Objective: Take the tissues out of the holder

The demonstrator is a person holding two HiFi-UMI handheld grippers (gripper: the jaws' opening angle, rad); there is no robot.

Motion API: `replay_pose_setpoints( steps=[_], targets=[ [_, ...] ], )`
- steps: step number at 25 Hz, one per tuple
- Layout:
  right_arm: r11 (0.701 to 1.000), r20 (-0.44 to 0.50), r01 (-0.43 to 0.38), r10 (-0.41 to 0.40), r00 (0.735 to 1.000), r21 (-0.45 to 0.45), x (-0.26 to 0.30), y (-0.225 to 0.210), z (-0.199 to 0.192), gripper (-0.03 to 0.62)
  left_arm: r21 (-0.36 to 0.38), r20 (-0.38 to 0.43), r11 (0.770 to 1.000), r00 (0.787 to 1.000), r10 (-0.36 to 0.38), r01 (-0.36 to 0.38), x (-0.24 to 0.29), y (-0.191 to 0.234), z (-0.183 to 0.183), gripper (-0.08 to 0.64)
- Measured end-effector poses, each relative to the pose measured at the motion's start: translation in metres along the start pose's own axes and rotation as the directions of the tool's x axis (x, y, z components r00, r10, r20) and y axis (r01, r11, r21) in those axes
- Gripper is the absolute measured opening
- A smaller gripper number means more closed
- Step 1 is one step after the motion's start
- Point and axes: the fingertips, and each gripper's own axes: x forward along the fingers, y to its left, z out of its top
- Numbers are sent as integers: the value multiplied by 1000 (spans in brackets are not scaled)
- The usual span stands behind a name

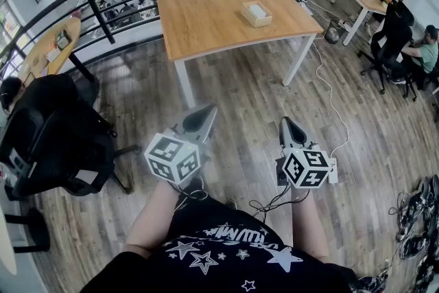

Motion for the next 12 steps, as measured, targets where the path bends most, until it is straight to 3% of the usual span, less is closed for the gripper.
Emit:
replay_pose_setpoints(
  steps=[12],
  targets=[
    [1000,-9,-9,9,1000,2,-11,15,-3,21,-8,0,1000,1000,5,-5,-15,0,2,14]
  ],
)
